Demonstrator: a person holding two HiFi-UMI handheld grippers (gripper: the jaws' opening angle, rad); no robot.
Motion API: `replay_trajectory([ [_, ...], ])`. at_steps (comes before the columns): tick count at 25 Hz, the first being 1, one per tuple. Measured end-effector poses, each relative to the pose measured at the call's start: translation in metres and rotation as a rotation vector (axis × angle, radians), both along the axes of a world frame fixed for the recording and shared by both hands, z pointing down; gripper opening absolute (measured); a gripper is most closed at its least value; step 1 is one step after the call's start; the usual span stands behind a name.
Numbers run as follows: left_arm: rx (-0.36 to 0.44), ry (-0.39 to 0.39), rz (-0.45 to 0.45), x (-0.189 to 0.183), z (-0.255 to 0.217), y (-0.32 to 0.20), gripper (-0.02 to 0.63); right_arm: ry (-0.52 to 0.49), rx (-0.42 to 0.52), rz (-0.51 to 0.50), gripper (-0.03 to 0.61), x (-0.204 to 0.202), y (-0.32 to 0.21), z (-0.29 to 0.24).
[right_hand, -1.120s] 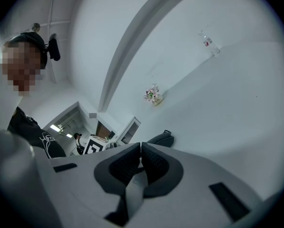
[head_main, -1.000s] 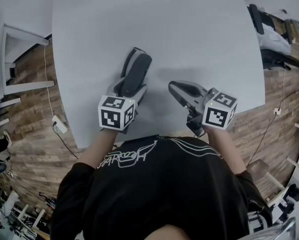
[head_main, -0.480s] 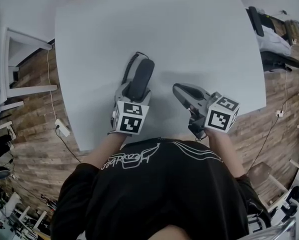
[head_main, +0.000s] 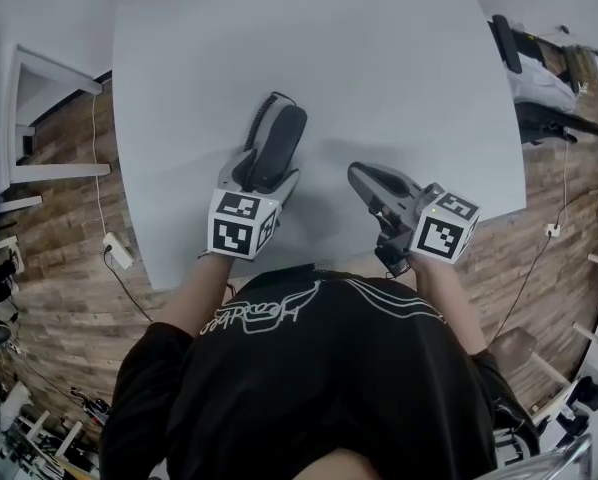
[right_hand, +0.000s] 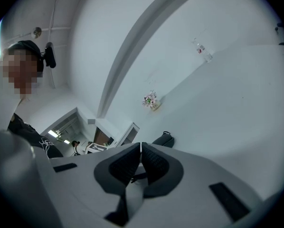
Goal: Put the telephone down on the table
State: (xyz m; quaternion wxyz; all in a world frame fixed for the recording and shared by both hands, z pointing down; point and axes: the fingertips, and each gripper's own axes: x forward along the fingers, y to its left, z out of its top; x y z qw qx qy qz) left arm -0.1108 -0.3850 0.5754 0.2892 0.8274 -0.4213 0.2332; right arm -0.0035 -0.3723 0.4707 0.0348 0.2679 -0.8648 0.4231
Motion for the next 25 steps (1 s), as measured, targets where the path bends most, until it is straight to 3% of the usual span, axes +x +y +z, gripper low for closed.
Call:
replay_trajectory([
  [7,0.038,0.107,-0.102,-0.021,-0.041,0.018,0.328,0.064,0.112,-0.068,0.040,0.001,0.032,-0.018],
  [11,0.085,0.152,-0.124,-0.023,-0.077,0.043,0.327,0.057,0.121,-0.059,0.040,0.007,0.055,-0.025],
  [14,0.110,0.244,-0.125,-0.014,-0.110,0.073,0.317,0.087,0.148,-0.074,0.040,0.011,0.080,-0.033],
  [19,0.166,0.489,-0.120,0.012,-0.173,0.141,0.190,0.067,0.233,-0.111,0.040,0.016,0.136,-0.071],
  [22,0.230,0.531,-0.081,0.026,-0.202,0.181,0.091,0.047,0.288,-0.146,0.040,0.014,0.172,-0.094],
  [25,0.280,0.527,-0.031,0.040,-0.221,0.227,0.059,0.025,0.314,-0.194,0.040,0.012,0.216,-0.110],
])
